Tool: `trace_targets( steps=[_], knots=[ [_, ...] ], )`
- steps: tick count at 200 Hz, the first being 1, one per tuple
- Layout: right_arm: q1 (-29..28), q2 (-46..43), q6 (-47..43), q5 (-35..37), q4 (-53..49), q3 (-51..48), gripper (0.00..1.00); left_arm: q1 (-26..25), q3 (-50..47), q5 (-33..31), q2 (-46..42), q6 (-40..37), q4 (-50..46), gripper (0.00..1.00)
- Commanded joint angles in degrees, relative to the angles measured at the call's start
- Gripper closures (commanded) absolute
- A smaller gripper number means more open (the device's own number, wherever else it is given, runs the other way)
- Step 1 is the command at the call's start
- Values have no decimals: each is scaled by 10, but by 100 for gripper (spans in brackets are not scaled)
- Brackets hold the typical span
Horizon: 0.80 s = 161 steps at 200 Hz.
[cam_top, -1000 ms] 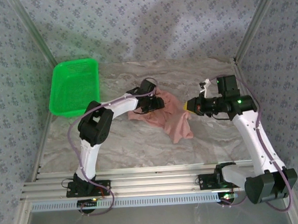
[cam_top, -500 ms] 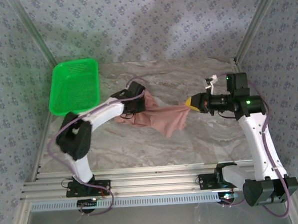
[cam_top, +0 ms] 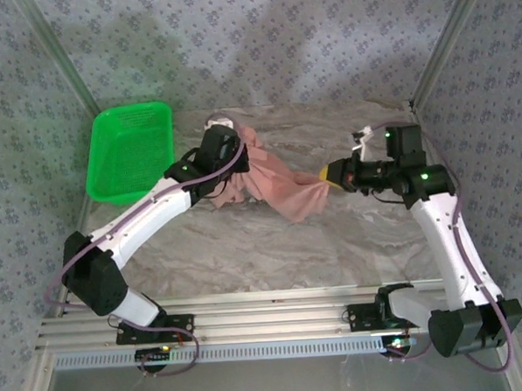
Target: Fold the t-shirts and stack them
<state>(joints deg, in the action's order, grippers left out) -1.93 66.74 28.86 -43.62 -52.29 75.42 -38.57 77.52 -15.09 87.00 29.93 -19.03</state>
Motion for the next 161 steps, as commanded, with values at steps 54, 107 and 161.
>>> trace_targets(
  steps=[54, 107, 161],
  knots=[
    [27, -63, 27, -68, 61, -54, 100, 46, -39, 14, -68, 7, 33, 100],
    [-16, 89, -118, 170, -133, 20, 100, 30, 114, 50, 36, -40, -63, 100],
    [17, 58, 20, -131, 59, 212, 100, -33, 336, 62, -20, -140, -56, 100]
  ],
)
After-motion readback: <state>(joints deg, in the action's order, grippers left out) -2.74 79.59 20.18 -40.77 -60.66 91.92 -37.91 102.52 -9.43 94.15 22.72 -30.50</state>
